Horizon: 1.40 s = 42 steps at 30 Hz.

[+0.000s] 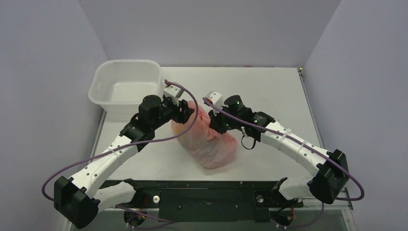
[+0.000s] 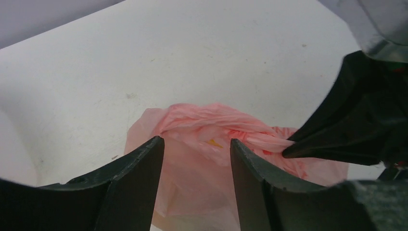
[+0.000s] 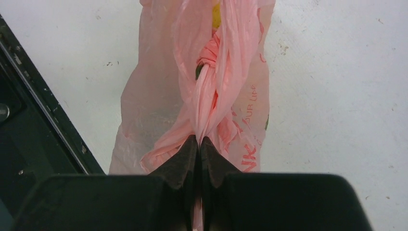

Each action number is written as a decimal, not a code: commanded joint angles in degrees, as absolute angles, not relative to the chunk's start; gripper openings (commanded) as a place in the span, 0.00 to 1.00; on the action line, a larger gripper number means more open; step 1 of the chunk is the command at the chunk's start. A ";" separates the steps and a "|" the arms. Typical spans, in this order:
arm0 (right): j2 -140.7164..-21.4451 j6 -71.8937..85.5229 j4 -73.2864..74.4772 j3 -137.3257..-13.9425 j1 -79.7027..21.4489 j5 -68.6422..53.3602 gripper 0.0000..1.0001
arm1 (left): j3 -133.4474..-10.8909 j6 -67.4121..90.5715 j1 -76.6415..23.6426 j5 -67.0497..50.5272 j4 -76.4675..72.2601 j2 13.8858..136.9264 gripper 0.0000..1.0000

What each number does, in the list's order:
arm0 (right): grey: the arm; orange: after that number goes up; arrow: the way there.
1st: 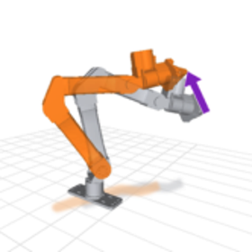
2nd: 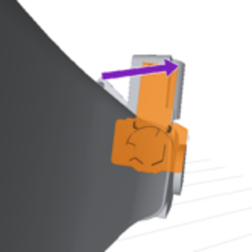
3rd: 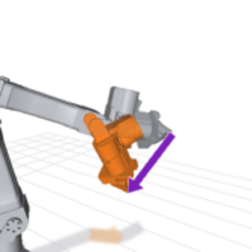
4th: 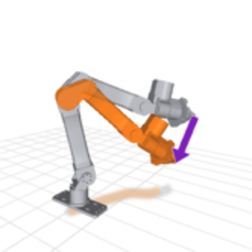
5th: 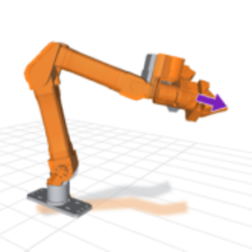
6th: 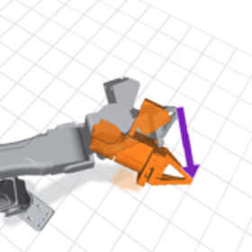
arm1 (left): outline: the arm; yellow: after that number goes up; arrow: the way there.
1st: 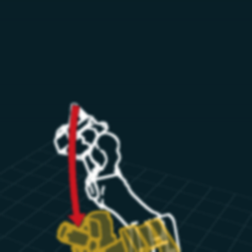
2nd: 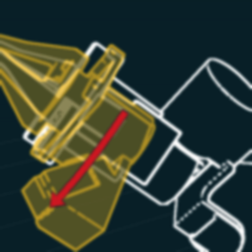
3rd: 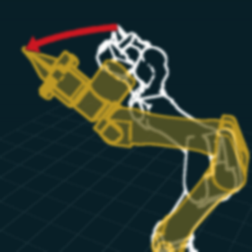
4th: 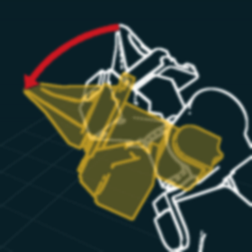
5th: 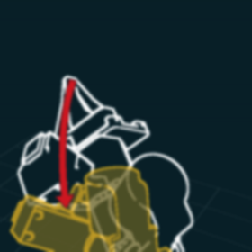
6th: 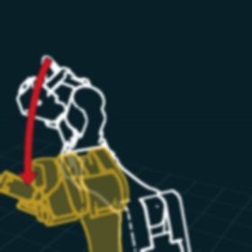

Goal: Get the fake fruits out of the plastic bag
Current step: Untie the plastic bag at the center of the board.

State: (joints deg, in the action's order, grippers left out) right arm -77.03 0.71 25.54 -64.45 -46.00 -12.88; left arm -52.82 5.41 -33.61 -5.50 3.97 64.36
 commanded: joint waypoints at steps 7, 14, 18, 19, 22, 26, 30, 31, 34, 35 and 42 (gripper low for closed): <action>-83.47 -7.22 23.34 -73.86 -31.20 -45.24 0.00 | -58.41 16.87 -21.13 -22.28 2.41 62.47 0.53; -96.26 -17.81 42.15 -91.94 -29.97 -47.37 0.00 | -68.55 18.72 -16.75 -29.54 4.69 74.37 0.60; -97.75 -19.24 43.24 -93.96 -29.53 -49.28 0.00 | -75.00 13.61 -16.68 -38.77 6.01 81.39 0.85; -97.83 -19.37 43.31 -93.96 -29.38 -49.60 0.00 | -76.23 11.53 -16.73 -42.17 6.03 83.34 0.87; -98.11 -19.78 43.33 -93.83 -28.50 -51.69 0.00 | -78.71 4.99 -16.79 -50.73 7.38 86.96 0.90; -97.87 -20.31 43.59 -93.46 -27.41 -52.86 0.00 | -80.86 -5.29 -17.56 -53.19 11.54 91.03 0.88; -97.44 -21.34 44.42 -92.99 -26.18 -54.64 0.00 | -81.60 -15.29 -19.96 -49.14 16.16 92.71 0.87; -97.51 -21.53 44.49 -92.94 -25.96 -54.95 0.00 | -81.41 -16.52 -21.14 -48.57 16.47 92.92 0.87; -97.70 -22.07 45.08 -93.06 -25.61 -54.93 0.00 | -79.58 -18.69 -23.26 -43.36 13.96 93.11 0.82; -97.92 -22.33 45.22 -93.22 -25.58 -54.82 0.00 | -78.94 -18.57 -23.79 -42.91 12.96 93.30 0.81; -98.90 -22.41 45.95 -94.16 -25.58 -54.42 0.00 | -78.79 -17.88 -25.83 -38.24 9.66 94.26 0.66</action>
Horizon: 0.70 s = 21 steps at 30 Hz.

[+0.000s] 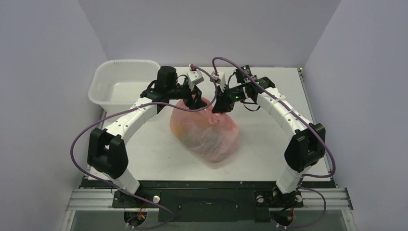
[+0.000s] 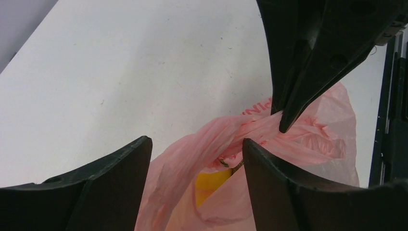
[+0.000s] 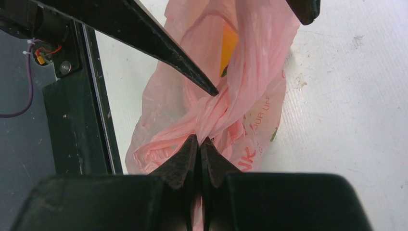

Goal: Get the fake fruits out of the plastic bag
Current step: Untie the plastic bag at the center of the board.

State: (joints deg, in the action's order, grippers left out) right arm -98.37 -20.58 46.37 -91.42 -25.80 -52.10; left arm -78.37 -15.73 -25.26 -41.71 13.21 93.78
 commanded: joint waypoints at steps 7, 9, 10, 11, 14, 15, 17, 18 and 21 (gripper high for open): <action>-98.77 -22.41 46.13 -94.23 -25.63 -54.67 0.00 | -78.45 -17.84 -26.27 -36.39 9.31 93.80 0.06; -98.71 -22.41 46.16 -94.15 -25.63 -54.67 0.00 | -77.36 -17.93 -26.74 -36.23 8.17 92.92 0.00; -98.53 -22.35 46.15 -94.10 -25.60 -54.56 0.00 | -77.26 -17.67 -26.79 -36.40 8.00 92.45 0.00; -98.48 -22.29 46.15 -93.99 -25.67 -54.44 0.00 | -77.15 -16.98 -26.84 -36.48 7.67 92.23 0.00; -98.08 -21.72 45.81 -93.87 -25.59 -53.39 0.00 | -76.10 -14.38 -26.77 -34.74 5.62 90.23 0.00; -97.99 -21.28 45.07 -93.74 -25.63 -52.84 0.00 | -75.71 -11.68 -26.79 -31.73 3.73 89.68 0.00; -97.18 -16.35 41.41 -92.65 -25.59 -50.25 0.00 | -73.80 -5.15 -26.81 -24.64 -1.54 87.61 0.00; -95.75 -13.84 39.12 -90.42 -25.60 -47.13 0.00 | -72.04 -0.15 -26.85 -22.34 -5.00 85.97 0.00; -90.95 0.69 22.33 -82.47 -25.82 -37.28 0.00 | -66.00 9.32 -27.63 -9.22 -13.70 80.71 0.00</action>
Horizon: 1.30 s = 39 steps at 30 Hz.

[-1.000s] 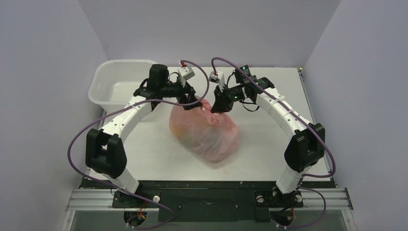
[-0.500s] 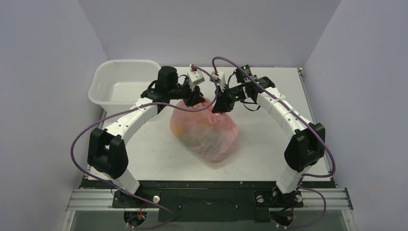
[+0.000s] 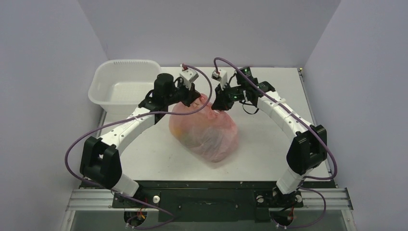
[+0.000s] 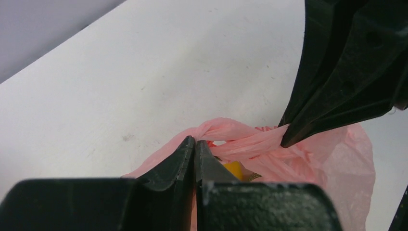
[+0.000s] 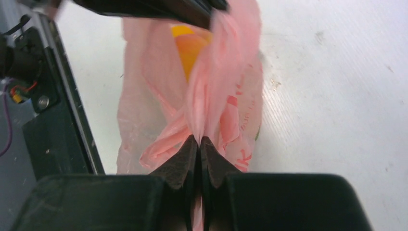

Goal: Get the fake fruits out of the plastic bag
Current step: Untie the plastic bag at the center of the board, then adjust the plastic bag at the center of the board.

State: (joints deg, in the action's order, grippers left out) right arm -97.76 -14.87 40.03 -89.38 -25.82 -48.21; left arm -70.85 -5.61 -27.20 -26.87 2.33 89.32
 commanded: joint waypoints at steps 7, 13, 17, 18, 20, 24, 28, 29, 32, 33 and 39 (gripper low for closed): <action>-69.40 26.42 -19.14 -50.85 -31.26 -5.05 0.00 | -50.11 34.13 -28.03 13.92 -29.93 72.55 0.00; -60.64 44.18 -41.16 -31.71 -41.98 31.73 0.00 | -37.16 49.39 -27.75 25.94 -41.81 67.53 0.00; -61.15 61.75 -33.49 -30.44 -49.02 54.79 0.00 | -33.64 54.39 -27.78 26.77 -44.74 67.19 0.00; -61.76 63.44 -31.82 -31.34 -51.59 61.97 0.00 | -33.02 54.93 -27.91 27.05 -44.65 67.05 0.00; -62.45 70.71 -22.79 -33.88 -53.68 69.39 0.00 | -31.69 56.70 -28.36 28.28 -44.73 66.50 0.00; -62.25 76.87 -12.85 -36.16 -54.62 72.76 0.00 | -31.26 57.09 -28.92 30.80 -40.71 64.11 0.00; -62.24 72.99 -12.98 -36.40 -54.88 71.71 0.00 | -32.77 52.50 -28.98 27.58 -37.22 62.38 0.00; -62.23 66.65 -15.63 -35.20 -54.85 69.56 0.00 | -34.67 50.38 -28.93 26.10 -35.35 61.58 0.00; -61.81 52.03 -27.39 -32.72 -54.31 60.45 0.00 | -38.32 39.78 -28.92 16.14 -25.63 59.71 0.14; -61.46 44.10 -28.81 -32.04 -53.96 54.05 0.00 | -39.57 37.33 -28.81 13.26 -24.55 58.68 0.31; -58.77 25.29 -32.80 -30.32 -52.99 34.73 0.00 | -50.02 11.01 -27.71 -10.40 0.38 54.55 0.62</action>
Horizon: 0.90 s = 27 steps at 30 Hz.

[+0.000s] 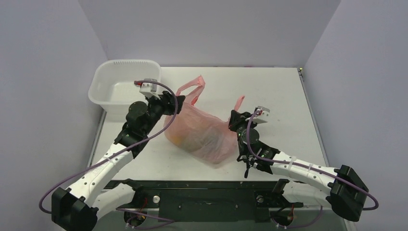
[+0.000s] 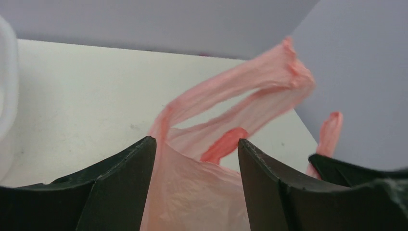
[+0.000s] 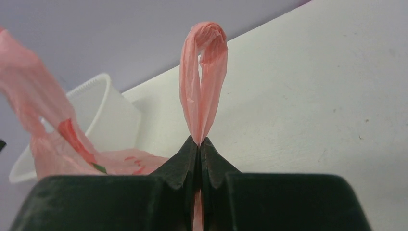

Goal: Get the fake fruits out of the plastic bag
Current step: Adjust the plastic bag at the center of the board.

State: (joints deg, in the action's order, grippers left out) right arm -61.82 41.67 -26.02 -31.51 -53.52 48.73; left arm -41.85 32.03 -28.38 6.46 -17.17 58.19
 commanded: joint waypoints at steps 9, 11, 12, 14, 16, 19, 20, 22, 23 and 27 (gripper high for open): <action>-57.50 20.24 -33.01 -30.97 -50.66 18.40 0.00 | -87.10 -17.41 -23.34 -23.78 38.53 74.11 0.66; -57.51 20.45 -33.77 -30.83 -49.99 15.24 0.00 | -92.47 -22.62 -23.87 -20.44 43.24 77.12 0.66; -57.63 20.55 -33.89 -30.88 -49.83 14.39 0.00 | -93.56 -25.36 -23.81 -20.67 44.34 77.76 0.67; -57.84 20.53 -33.89 -31.18 -49.43 12.06 0.00 | -95.87 -28.99 -23.15 -25.57 44.76 79.14 0.71; -57.92 20.51 -33.54 -31.65 -49.26 10.94 0.00 | -98.75 -32.18 -23.22 -30.08 47.41 81.44 0.73; -58.41 20.44 -32.89 -32.64 -49.00 9.83 0.00 | -105.87 -34.52 -23.51 -35.95 53.89 87.68 0.74; -58.56 20.47 -32.74 -32.80 -48.98 9.40 0.00 | -106.86 -35.30 -23.98 -36.96 54.81 88.84 0.74; -58.81 20.48 -32.68 -33.27 -48.82 8.77 0.00 | -109.80 -35.80 -25.06 -38.15 56.25 92.37 0.72; -58.82 20.48 -32.63 -33.50 -48.80 8.51 0.00 | -110.09 -36.00 -25.41 -38.63 56.05 94.35 0.72; -58.68 20.85 -32.31 -33.92 -48.42 7.42 0.00 | -110.94 -35.17 -27.32 -40.99 54.41 98.53 0.70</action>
